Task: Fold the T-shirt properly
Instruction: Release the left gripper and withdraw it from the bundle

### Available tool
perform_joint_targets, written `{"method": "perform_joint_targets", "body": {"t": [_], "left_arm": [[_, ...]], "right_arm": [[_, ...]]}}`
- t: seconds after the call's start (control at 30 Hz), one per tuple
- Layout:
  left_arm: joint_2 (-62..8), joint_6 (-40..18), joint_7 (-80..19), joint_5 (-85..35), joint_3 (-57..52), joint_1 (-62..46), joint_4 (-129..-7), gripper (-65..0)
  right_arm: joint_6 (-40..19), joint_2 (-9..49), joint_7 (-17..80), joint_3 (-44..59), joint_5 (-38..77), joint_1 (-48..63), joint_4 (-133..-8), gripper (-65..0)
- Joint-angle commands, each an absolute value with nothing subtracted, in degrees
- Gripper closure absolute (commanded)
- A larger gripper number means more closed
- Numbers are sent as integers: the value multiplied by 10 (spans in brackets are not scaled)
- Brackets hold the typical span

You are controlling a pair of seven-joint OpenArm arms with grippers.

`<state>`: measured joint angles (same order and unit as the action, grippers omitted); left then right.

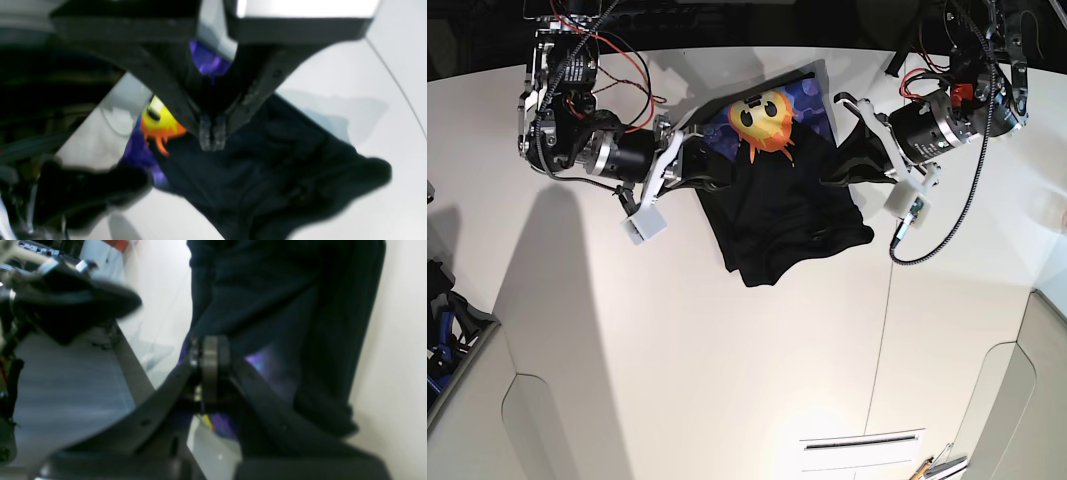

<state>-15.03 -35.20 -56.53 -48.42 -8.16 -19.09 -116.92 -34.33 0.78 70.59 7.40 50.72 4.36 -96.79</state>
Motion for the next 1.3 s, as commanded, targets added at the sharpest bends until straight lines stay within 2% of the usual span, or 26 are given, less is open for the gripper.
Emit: {"method": "perform_joint_targets", "body": {"t": [0.0, 0.17, 0.4, 0.57, 0.87, 1.03, 1.27], "left_arm": [[-145, -357, -541, -481, -83, -184, -1176, 0], [-111, -356, -524, -449, -82, -138, -1132, 0], [-111, -355, -521, -452, -82, -60, -1012, 0], [-111, -355, -521, -451, -82, -29, -950, 0], [-114, -342, -490, -369, -82, -25, -888, 0], [-116, -322, -474, -329, -82, -23, -872, 0], [-116, -306, -463, -307, -82, -20, -872, 0]], "right_arm": [[-347, 8, 695, 74, 521, 44, -979, 0], [-348, 6, 690, 74, 528, 44, -978, 0], [-350, -26, 690, 72, 530, 45, -977, 0], [-354, -27, 690, 36, 526, 45, -970, 0], [-340, -8, 653, 16, 394, 45, -903, 0], [-334, 20, 634, 36, 400, 45, -847, 0], [-334, 19, 645, 111, 439, 46, -846, 0]]}}
